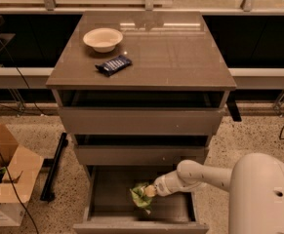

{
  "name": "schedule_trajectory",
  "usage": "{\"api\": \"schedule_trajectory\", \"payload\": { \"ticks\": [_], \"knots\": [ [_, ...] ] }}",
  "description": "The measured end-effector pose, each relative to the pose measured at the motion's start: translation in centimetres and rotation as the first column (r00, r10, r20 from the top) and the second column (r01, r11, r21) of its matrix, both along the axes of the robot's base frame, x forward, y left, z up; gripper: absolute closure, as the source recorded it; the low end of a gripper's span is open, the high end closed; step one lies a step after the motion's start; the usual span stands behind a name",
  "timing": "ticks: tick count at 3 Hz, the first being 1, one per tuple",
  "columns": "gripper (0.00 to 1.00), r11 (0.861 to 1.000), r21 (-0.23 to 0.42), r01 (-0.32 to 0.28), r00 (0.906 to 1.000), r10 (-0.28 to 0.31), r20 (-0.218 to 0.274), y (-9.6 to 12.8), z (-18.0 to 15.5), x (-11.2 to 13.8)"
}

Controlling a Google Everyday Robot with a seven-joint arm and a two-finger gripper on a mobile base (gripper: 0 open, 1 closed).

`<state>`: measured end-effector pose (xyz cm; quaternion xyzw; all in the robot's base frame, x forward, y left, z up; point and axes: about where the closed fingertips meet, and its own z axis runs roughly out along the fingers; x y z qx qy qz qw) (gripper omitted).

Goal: Place green jalapeno chip bag into bottom drawer

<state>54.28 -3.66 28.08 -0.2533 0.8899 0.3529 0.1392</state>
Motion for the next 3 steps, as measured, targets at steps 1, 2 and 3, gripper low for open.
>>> {"api": "schedule_trajectory", "payload": {
  "ticks": [1,2,3],
  "knots": [
    [0.35,0.999,-0.02,0.037,0.9975,-0.038,-0.059,-0.5,-3.7,0.6],
    [0.04,0.996,-0.061,0.064,0.9894,-0.071,-0.126,-1.1,-6.9,0.2],
    [0.0,0.996,-0.059,0.062,0.9897,-0.069,-0.126,-1.0,-6.9,0.1]
  ]
}}
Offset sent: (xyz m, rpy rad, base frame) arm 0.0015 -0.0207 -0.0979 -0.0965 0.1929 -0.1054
